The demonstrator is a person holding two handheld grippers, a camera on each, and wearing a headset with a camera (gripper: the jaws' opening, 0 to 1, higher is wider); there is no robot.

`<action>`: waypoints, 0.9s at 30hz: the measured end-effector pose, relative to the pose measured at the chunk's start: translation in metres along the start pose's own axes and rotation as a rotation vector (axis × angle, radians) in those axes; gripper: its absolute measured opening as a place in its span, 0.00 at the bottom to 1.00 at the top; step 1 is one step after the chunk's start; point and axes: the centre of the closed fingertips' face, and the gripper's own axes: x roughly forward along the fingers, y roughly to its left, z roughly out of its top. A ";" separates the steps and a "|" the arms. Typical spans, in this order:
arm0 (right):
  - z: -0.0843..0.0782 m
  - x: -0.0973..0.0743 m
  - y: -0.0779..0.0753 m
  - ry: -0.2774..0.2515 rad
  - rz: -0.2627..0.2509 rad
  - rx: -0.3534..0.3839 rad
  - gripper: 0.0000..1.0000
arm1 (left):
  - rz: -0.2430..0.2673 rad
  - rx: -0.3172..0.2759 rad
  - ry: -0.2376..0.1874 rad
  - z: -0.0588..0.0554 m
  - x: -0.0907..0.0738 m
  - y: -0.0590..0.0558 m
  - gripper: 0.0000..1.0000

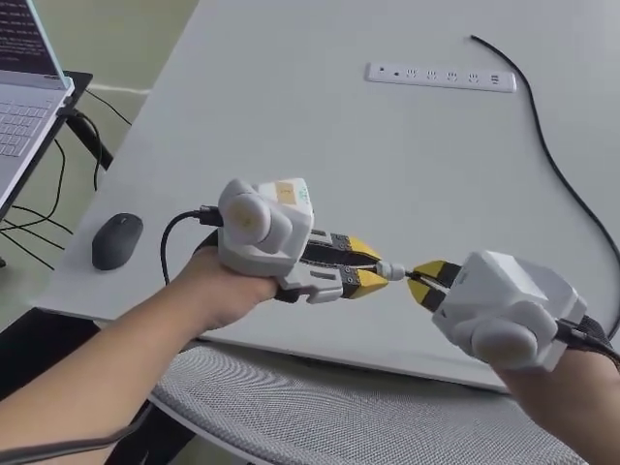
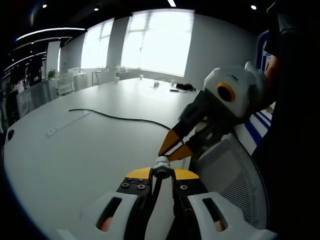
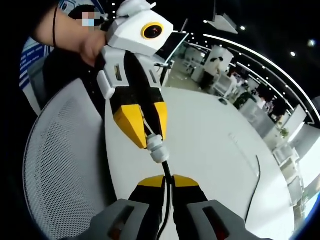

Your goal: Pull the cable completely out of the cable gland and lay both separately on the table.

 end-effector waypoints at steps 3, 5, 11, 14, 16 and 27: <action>-0.007 -0.001 -0.004 0.011 -0.012 0.032 0.00 | 0.000 0.006 -0.008 0.003 -0.001 -0.001 0.15; -0.012 0.000 -0.007 0.017 -0.018 0.057 0.00 | 0.000 0.007 -0.010 0.004 -0.001 -0.002 0.15; -0.026 0.001 -0.011 0.039 -0.031 0.124 0.00 | -0.002 0.010 -0.009 0.006 0.001 -0.005 0.15; -0.034 0.002 -0.013 0.054 -0.041 0.168 0.00 | -0.006 0.009 -0.008 0.006 0.001 -0.006 0.15; -0.040 0.002 -0.013 0.062 -0.048 0.218 0.00 | -0.007 0.011 -0.008 0.005 0.002 -0.006 0.15; -0.069 0.005 -0.023 0.112 -0.109 0.506 0.00 | -0.006 0.013 -0.013 0.007 0.001 -0.005 0.15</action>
